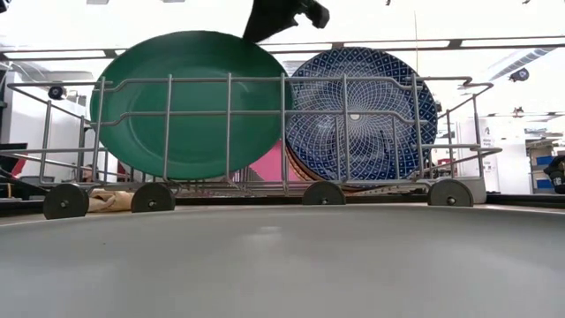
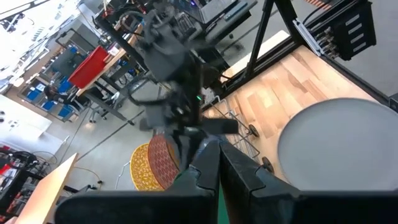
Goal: Sort dishes
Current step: Put the green plate into the dishwasher rack
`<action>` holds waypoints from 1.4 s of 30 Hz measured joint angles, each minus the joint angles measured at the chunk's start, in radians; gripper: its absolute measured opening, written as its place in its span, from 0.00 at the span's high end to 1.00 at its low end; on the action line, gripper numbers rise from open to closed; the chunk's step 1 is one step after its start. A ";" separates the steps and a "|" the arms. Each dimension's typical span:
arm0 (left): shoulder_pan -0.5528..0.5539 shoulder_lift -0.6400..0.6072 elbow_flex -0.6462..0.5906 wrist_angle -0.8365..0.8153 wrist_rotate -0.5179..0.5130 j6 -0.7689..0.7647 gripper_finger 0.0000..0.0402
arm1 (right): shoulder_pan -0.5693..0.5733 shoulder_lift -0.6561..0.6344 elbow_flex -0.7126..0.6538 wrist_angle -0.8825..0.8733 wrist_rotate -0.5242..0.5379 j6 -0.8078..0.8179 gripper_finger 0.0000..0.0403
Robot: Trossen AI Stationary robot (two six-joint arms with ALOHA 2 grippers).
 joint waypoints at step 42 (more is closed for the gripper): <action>0.000 -0.007 -0.001 -0.023 0.000 -0.025 1.00 | -0.059 0.020 0.115 -0.061 -0.121 0.036 1.00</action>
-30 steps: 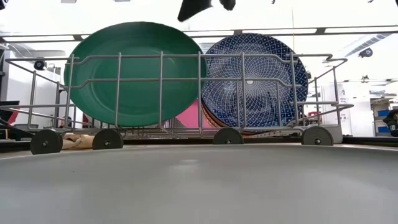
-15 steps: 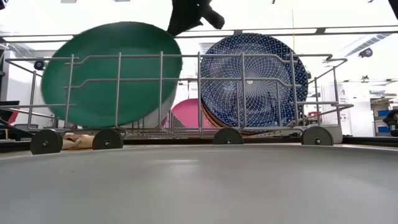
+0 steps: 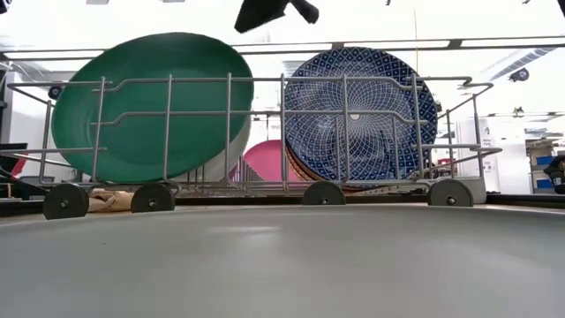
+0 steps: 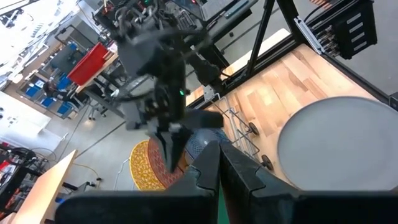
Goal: Sort dishes
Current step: Put the green plate into the dishwasher rack, then put the gray plate into the dishwasher rack
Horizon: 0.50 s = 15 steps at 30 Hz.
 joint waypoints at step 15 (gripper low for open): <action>-0.004 0.110 -0.001 0.041 0.212 -0.152 1.00 | 0.283 -0.071 0.156 -0.589 0.017 0.361 1.00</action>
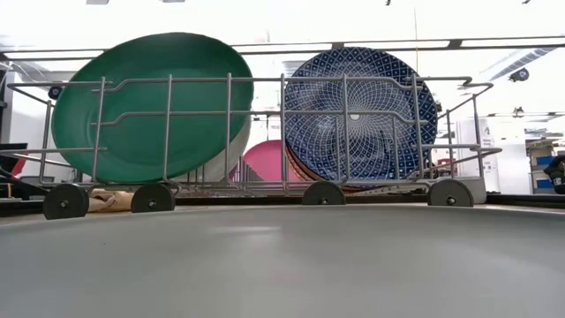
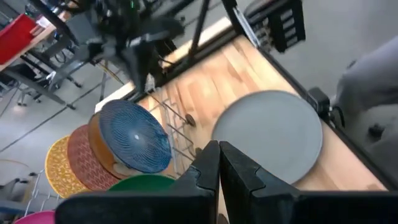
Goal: Sort dishes
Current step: Put the gray plate into the dishwasher rack
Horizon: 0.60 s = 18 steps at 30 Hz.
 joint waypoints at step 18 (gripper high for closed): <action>-0.061 0.256 0.000 -0.006 -0.001 -0.014 1.00 | 0.414 0.022 -0.298 0.042 -0.182 0.394 1.00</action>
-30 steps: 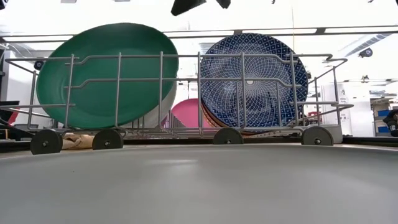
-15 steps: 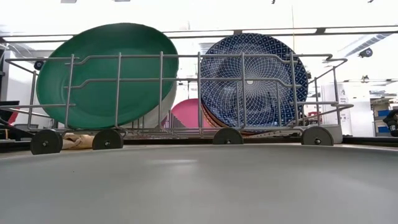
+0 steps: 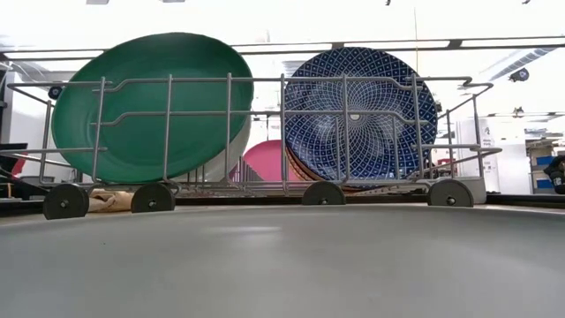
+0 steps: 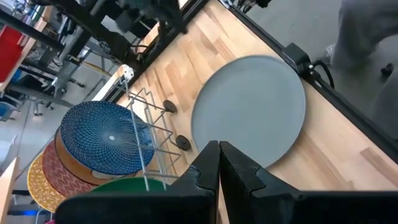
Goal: Sort dishes
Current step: Put the gray plate into the dishwasher rack
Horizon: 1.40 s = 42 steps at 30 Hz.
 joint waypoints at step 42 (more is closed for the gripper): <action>-0.003 0.022 0.000 0.031 -0.047 -0.064 1.00 | 0.050 0.395 -0.075 0.462 0.009 -0.676 0.96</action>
